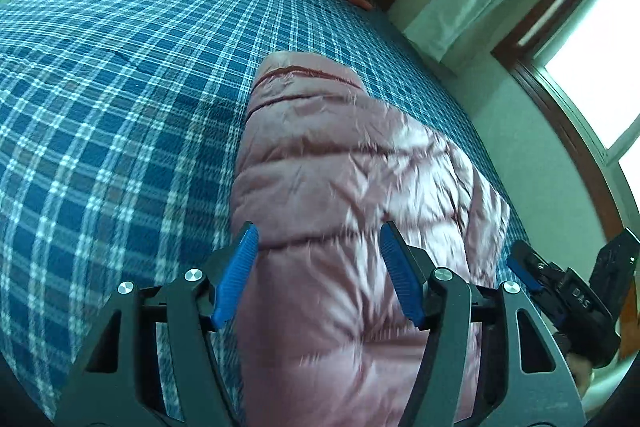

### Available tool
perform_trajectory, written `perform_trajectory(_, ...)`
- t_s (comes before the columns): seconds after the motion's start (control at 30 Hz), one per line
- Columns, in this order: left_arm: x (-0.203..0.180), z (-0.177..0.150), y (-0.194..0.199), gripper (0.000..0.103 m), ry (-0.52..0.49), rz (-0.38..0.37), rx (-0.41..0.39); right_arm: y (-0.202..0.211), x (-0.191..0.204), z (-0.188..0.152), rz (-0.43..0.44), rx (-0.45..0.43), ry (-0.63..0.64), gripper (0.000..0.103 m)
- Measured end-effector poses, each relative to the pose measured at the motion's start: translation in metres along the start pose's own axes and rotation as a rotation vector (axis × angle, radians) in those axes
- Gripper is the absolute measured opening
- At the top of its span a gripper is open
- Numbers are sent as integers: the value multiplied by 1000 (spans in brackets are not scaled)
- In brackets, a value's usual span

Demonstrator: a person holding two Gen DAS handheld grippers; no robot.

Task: Fold large clothes

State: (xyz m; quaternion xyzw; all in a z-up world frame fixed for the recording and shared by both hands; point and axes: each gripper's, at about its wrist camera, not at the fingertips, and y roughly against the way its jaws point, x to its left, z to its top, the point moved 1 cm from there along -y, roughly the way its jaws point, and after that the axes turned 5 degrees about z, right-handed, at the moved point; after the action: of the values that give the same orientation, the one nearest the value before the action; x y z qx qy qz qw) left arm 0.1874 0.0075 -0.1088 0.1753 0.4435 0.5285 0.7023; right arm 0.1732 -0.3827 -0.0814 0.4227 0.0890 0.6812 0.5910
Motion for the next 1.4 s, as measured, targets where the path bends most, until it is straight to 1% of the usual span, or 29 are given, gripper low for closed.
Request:
perform_trajectory(0.03, -2, 3, -6, 62, 3, 10, 4, -13, -3, 5, -6, 19, -4, 34)
perform_trajectory(0.07, -3, 4, -12, 62, 3, 25, 11, -23, -5, 8, -16, 38, -7, 25)
perform_trajectory(0.17, -5, 2, -31, 62, -1, 73, 49, -52, -22, 7, -60, 95, -30, 19)
perform_trajectory(0.27, -10, 0, -49, 63, -15, 113, 90, -72, -41, -3, -68, 129, -69, 17)
perform_trajectory(0.37, -14, -5, -65, 64, -49, 170, 99, -84, -50, -6, -71, 126, -70, 16)
perform_trajectory(0.43, -13, -8, -74, 68, -54, 198, 101, -89, -52, -6, -67, 121, -76, 15)
perform_trajectory(0.57, -13, -8, -77, 69, -66, 214, 112, -95, -56, -6, -65, 116, -89, 15)
perform_trajectory(0.63, -10, -5, -75, 69, -58, 194, 118, -89, -51, -11, -68, 112, -86, 16)
perform_trajectory(0.7, -4, -1, -69, 69, -30, 163, 129, -84, -49, -10, -60, 112, -91, 16)
perform_trajectory(0.77, 9, 4, -54, 69, 40, 133, 120, -70, -49, -6, -40, 112, -113, 20)
perform_trajectory(0.8, 20, 5, -42, 70, 100, 111, 102, -61, -51, -7, -28, 103, -123, 20)
perform_trajectory(0.83, 27, 6, -35, 74, 138, 95, 88, -48, -52, -5, -11, 81, -141, 22)
perform_trajectory(0.9, 46, 2, -17, 77, 226, 57, 60, -34, -59, -5, 6, 57, -167, 49)
perform_trajectory(0.93, 51, -1, -14, 78, 249, 34, 63, -28, -62, -7, 13, 44, -188, 72)
perform_trajectory(0.97, 58, -6, -11, 79, 279, 4, 71, -21, -69, -10, 25, 27, -221, 74)
perform_trajectory(1.0, 62, -11, -11, 81, 302, -14, 79, -21, -71, -13, 44, 24, -251, 74)
perform_trajectory(1.03, 68, -20, -13, 84, 345, -41, 104, -21, -78, -17, 65, 37, -277, 74)
perform_trajectory(1.1, 75, -33, -23, 85, 417, -98, 160, -28, -91, -28, 107, 74, -338, 74)
perform_trajectory(1.13, 76, -36, -25, 86, 432, -110, 159, -31, -96, -33, 127, 84, -365, 74)
perform_trajectory(1.17, 74, -40, -22, 87, 427, -113, 136, -35, -100, -40, 168, 92, -401, 74)
perform_trajectory(1.2, 70, -39, -22, 90, 400, -115, 134, -36, -102, -43, 200, 88, -418, 74)
perform_trajectory(1.23, 66, -41, -20, 91, 383, -112, 135, -37, -101, -44, 227, 85, -421, 74)
perform_trajectory(1.27, 61, -42, -20, 91, 370, -115, 138, -40, -98, -46, 263, 102, -414, 74)
perform_trajectory(1.33, 52, -43, -24, 91, 361, -147, 155, -48, -89, -48, 319, 138, -393, 75)
perform_trajectory(1.4, 49, -42, -34, 91, 365, -198, 185, -52, -81, -50, 326, 155, -364, 76)
